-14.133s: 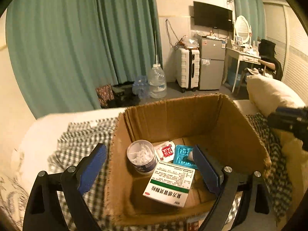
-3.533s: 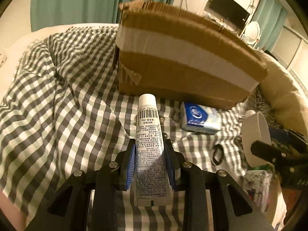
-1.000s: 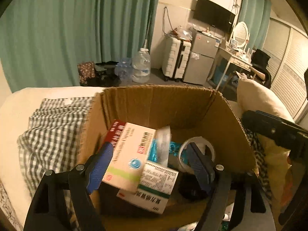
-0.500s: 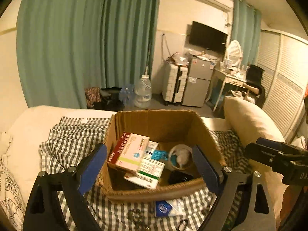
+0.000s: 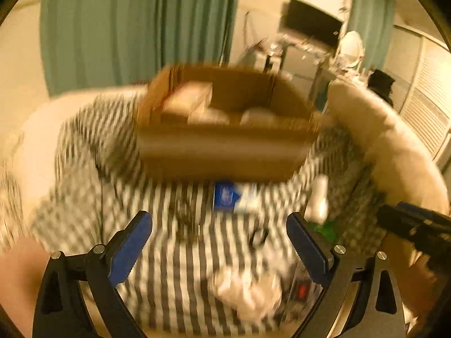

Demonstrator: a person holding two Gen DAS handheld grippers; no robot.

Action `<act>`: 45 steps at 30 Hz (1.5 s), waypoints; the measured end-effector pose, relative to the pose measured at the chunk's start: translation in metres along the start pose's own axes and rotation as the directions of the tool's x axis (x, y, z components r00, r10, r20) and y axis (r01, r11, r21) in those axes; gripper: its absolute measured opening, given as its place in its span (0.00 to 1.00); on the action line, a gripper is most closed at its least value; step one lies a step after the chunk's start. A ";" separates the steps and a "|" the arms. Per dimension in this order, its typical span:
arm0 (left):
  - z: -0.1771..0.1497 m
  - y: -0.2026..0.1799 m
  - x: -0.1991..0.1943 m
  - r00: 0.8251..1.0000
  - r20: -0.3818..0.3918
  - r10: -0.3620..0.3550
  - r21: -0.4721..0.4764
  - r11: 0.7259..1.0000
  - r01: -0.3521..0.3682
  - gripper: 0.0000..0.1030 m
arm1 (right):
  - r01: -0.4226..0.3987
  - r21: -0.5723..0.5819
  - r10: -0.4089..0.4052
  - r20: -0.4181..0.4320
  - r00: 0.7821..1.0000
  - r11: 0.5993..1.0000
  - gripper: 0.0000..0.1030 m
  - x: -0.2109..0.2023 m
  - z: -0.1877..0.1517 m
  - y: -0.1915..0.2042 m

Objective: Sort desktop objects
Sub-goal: 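Withdraw both open tools from the box toward the remaining items, then grasp the white lace cloth with left tool while right tool grasps the floral tissue pack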

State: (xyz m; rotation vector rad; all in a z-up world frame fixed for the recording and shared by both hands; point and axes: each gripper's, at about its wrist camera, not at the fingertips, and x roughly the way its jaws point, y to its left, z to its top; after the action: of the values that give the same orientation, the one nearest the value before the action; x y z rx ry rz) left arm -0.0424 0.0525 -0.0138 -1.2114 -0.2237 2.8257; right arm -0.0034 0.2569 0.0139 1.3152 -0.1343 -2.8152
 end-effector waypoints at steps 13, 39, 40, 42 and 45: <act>-0.086 -0.004 0.034 0.988 -0.140 -0.063 0.063 0.995 0.073 0.96 | 0.072 -0.065 -0.081 -0.145 0.986 0.995 0.87 0.044 -0.075 -0.003; -0.101 -0.033 0.073 0.957 -0.251 -0.144 0.168 0.967 0.190 0.18 | 0.079 -0.069 -0.097 -0.309 0.946 0.994 0.20 0.094 -0.094 -0.007; -0.101 -0.033 0.072 0.958 -0.249 -0.142 0.171 0.967 0.187 0.18 | 0.066 -0.067 -0.084 -0.310 0.947 0.996 0.18 0.092 -0.094 -0.007; -0.099 -0.032 0.068 0.960 -0.241 -0.142 0.162 0.970 0.184 0.18 | 0.047 -0.075 -0.068 -0.306 0.950 0.996 0.13 0.089 -0.094 -0.005; -0.096 -0.025 0.066 0.960 -0.237 -0.152 0.132 0.973 0.187 0.18 | 0.016 -0.081 -0.039 -0.296 0.954 0.997 0.09 0.084 -0.094 -0.002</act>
State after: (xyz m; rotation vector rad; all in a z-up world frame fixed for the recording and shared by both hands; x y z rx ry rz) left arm -0.0182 0.0951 -0.1220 -1.3903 -0.0909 2.4837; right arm 0.0150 0.2473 -0.1102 1.7116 0.0031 -2.5725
